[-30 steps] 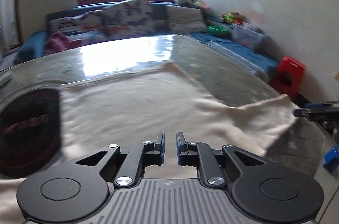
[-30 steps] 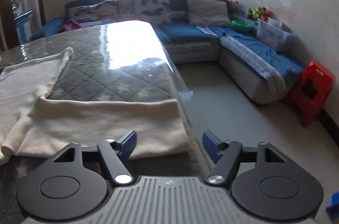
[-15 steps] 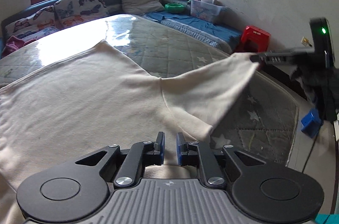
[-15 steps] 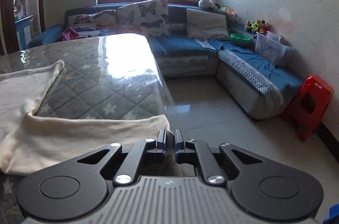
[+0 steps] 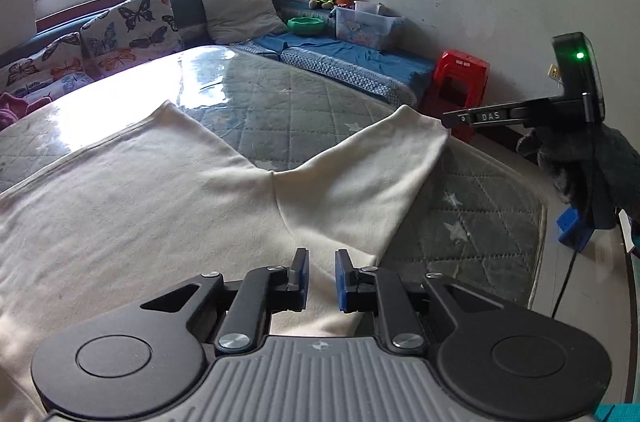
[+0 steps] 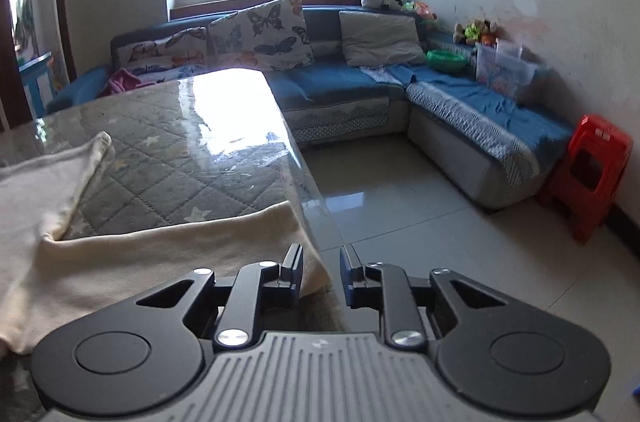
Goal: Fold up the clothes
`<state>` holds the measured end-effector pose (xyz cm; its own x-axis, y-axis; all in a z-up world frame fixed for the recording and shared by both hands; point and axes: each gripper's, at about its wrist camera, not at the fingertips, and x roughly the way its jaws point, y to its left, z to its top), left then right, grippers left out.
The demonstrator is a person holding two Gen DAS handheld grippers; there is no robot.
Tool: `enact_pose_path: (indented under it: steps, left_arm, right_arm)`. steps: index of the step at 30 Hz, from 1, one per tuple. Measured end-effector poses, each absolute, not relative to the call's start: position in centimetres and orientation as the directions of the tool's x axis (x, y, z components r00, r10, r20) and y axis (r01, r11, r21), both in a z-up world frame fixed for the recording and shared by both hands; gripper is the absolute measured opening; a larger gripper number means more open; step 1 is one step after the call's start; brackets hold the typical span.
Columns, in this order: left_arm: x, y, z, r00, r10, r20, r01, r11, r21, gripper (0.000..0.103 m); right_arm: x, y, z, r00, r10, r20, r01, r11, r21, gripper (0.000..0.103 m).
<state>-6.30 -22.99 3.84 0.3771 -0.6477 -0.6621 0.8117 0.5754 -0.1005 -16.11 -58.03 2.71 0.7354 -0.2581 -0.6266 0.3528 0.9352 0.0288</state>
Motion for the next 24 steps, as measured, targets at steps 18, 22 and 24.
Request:
enact_pose_path:
  steps: [18,22,24]
  left_arm:
    - [-6.6,-23.1,4.2,0.382,-0.655,-0.652,0.808,0.579,-0.108,0.016]
    - [-6.3,-23.0,4.0,0.387,-0.644,-0.660,0.805,0.585,-0.099,0.017]
    - [-6.3,-23.3,3.8,0.379,-0.645,-0.663,0.810,0.578,-0.100,0.017]
  right_arm:
    - [-16.0,-59.1,1.0,0.748,-0.238,-0.620,0.418,0.894,0.160,0.007]
    - [-15.8,-59.5,1.7,0.773,-0.247,-0.585,0.410,0.898,0.162,0.005]
    - [-15.5,-59.7,2.4,0.784,-0.250,-0.567,0.406,0.899,0.165,0.005]
